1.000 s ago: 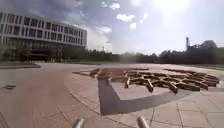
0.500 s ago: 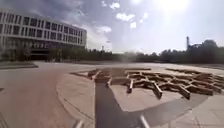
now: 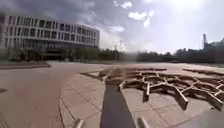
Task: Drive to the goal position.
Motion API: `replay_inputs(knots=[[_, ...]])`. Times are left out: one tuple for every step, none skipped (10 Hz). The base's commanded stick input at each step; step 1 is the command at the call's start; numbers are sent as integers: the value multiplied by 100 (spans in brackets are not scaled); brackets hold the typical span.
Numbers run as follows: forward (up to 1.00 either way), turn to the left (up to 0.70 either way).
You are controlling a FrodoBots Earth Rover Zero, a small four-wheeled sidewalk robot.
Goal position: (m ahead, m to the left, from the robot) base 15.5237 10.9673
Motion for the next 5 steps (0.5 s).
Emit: replay_inputs(knots=[[70,0],[70,0],[70,0],[70,0],[70,0]])
